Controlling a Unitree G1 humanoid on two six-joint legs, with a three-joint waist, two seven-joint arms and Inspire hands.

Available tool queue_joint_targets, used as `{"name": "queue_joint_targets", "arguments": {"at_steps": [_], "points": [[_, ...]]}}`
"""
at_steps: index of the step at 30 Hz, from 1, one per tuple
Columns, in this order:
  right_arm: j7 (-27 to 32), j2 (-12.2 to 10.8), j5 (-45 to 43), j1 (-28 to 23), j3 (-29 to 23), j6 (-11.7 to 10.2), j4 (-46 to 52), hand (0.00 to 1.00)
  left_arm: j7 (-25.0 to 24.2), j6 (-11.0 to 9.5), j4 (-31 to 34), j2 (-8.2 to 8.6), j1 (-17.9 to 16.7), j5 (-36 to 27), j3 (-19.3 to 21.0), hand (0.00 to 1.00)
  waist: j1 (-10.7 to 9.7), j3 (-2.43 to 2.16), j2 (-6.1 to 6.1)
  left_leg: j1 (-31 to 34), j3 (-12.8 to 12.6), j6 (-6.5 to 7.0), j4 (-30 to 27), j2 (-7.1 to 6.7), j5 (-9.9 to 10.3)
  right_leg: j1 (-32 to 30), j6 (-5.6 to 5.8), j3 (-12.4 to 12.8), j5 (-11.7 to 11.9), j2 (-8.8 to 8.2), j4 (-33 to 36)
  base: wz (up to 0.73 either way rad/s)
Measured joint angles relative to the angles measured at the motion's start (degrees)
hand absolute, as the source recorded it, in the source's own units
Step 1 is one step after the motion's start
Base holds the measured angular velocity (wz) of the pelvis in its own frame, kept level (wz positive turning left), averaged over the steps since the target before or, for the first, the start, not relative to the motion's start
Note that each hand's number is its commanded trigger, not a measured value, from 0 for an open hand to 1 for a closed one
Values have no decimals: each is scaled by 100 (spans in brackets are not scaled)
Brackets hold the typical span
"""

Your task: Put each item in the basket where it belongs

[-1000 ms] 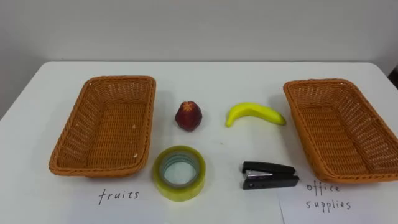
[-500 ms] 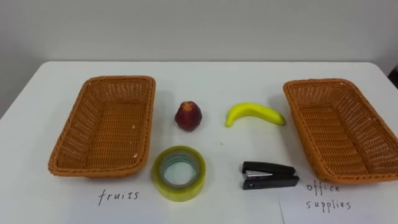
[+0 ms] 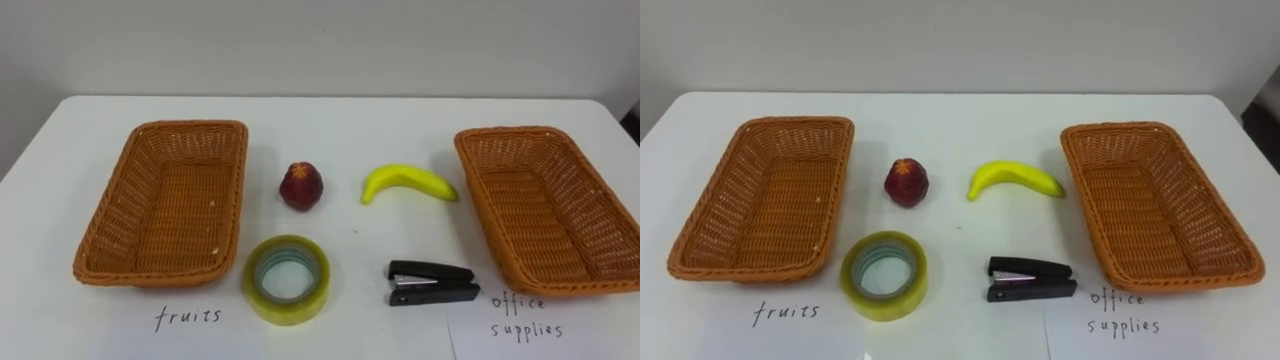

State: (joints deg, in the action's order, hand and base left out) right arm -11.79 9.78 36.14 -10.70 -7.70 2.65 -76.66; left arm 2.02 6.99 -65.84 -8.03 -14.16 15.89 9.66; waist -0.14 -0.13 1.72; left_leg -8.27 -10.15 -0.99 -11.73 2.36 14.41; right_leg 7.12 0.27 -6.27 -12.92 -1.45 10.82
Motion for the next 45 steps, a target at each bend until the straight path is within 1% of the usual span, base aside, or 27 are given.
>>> {"name": "queue_joint_targets", "arguments": {"at_steps": [2,3,5,6,8,9,10,11,12,14,18,20,21,22,23,24,26,27,28,29,32,34,36,38,40,43,45], "points": [[130,25,207,-129,-322,3,0,0,28,-16,29,-27,-44,-2,259,0,-114,4,39,-11,-39,0,-1,3,0,-6,0,26,0,2,11,-8],[149,28,299,-167,-395,3,6,0,32,-18,39,-43,-40,-5,314,0,-136,5,55,-15,-50,0,-1,4,0,-9,0,41,0,5,14,-10],[241,94,410,-228,-774,95,11,0,100,-88,55,-117,-74,-23,463,0,-223,13,123,-48,-100,0,1,7,0,-23,8,118,-8,11,60,-14],[268,124,414,-248,-838,111,11,0,124,-112,55,-137,-74,-23,489,0,-245,15,138,-53,-117,0,4,7,1,-38,11,144,-16,13,85,-15],[380,205,647,-347,-1133,114,137,0,155,-152,80,-233,-53,-13,544,0,-320,19,170,-53,-153,12,33,10,8,-79,15,175,-13,16,102,-10],[413,225,719,-349,-1220,115,169,0,157,-166,85,-254,-56,-13,555,0,-344,17,171,-56,-153,16,37,10,11,-84,16,174,-12,16,108,0],[495,277,904,-355,-1414,116,196,0,180,-195,121,-279,-86,-14,586,0,-438,16,177,-58,-154,24,47,9,16,-87,19,171,-10,13,117,-4],[614,333,1006,-344,-1576,120,241,0,241,-215,160,-286,-111,-14,596,0,-484,16,176,-56,-168,26,59,7,17,-117,20,182,-10,12,145,-7],[691,355,1040,-351,-1677,121,291,0,266,-223,181,-288,-118,-12,605,0,-494,17,180,-55,-185,26,67,7,17,-146,20,203,-12,15,177,-15],[994,437,1092,-325,-2064,105,487,0,387,-236,186,-292,-134,-11,620,0,-544,16,185,-56,-228,26,97,14,17,-224,15,314,-9,45,216,-21],[1463,531,1079,-283,-2497,80,872,0,514,-309,207,-293,-241,-78,647,0,-681,10,231,-68,-217,25,103,15,17,-229,14,335,-9,53,216,-5],[1995,540,1107,-292,-2702,70,1503,0,604,-349,305,-298,-360,-354,652,0,-770,-16,309,-63,-232,25,114,10,17,-237,15,353,-10,53,219,0],[2157,541,1118,-323,-2755,67,1749,0,633,-352,325,-299,-377,-410,655,0,-782,-15,319,-64,-236,25,114,7,17,-237,19,362,-13,53,229,-8],[2496,553,1112,-384,-2807,17,2273,0,669,-358,409,-300,-414,-412,664,0,-783,-5,336,-65,-243,26,114,3,16,-243,22,392,-15,56,281,-8],[2805,587,1088,-381,-2816,-88,2661,0,731,-374,475,-311,-430,-410,658,0,-818,6,364,-57,-249,26,108,2,16,-256,23,410,-17,58,302,-7],[2958,600,1070,-371,-2826,-119,2862,0,756,-375,537,-313,-442,-410,658,0,-832,8,386,-48,-251,26,106,2,16,-270,22,411,-19,59,310,-5],[3528,612,952,-342,-2846,-249,3692,0,819,-434,730,-321,-444,-397,658,0,-837,28,457,-8,-251,26,108,4,16,-343,21,434,-25,67,295,-2],[3650,613,896,-349,-2847,-295,3862,0,833,-455,764,-321,-444,-397,649,0,-836,29,473,3,-250,26,113,5,17,-341,21,435,-25,68,287,0],[3894,617,773,-343,-2855,-380,4167,0,848,-479,823,-320,-445,-413,638,0,-826,32,499,5,-245,28,127,5,18,-338,21,434,-24,68,279,0],[4024,622,681,-346,-2870,-397,4315,0,849,-493,841,-319,-445,-413,638,0,-821,31,503,4,-246,28,135,4,19,-338,22,435,-23,68,275,0],[4861,644,-16,-322,-2972,-513,5090,0,870,-508,857,-321,-461,-403,627,0,-775,18,469,6,-250,28,179,-1,17,-367,25,441,-19,73,294,-1],[5160,651,-365,-298,-2971,-548,5535,0,872,-508,860,-313,-470,-403,582,0,-779,14,436,67,-260,27,172,2,14,-431,24,451,-19,79,330,-4],[5375,677,-749,-263,-2972,-583,5947,0,872,-508,859,-289,-477,-395,585,0,-770,5,428,96,-261,26,167,2,13,-469,24,451,-19,79,349,0],[5568,813,-1218,-112,-2970,-659,6178,0,873,-513,859,-295,-486,-393,585,0,-767,3,422,99,-261,26,160,2,13,-494,24,450,-18,78,359,0],[5682,907,-1397,-65,-2969,-678,6389,0,876,-523,860,-297,-500,-398,573,0,-735,3,433,96,-259,26,157,1,13,-497,24,444,-18,75,362,0],[5807,910,-1702,-64,-2948,-700,7045,0,872,-545,855,-298,-560,-411,460,0,-708,7,441,103,-259,27,124,1,13,-498,24,440,-19,73,376,0],[5868,911,-1931,-58,-2931,-715,7293,0,854,-566,848,-300,-561,-400,365,0,-664,15,467,125,-256,27,89,2,14,-507,24,433,-19,68,381,0]]}}
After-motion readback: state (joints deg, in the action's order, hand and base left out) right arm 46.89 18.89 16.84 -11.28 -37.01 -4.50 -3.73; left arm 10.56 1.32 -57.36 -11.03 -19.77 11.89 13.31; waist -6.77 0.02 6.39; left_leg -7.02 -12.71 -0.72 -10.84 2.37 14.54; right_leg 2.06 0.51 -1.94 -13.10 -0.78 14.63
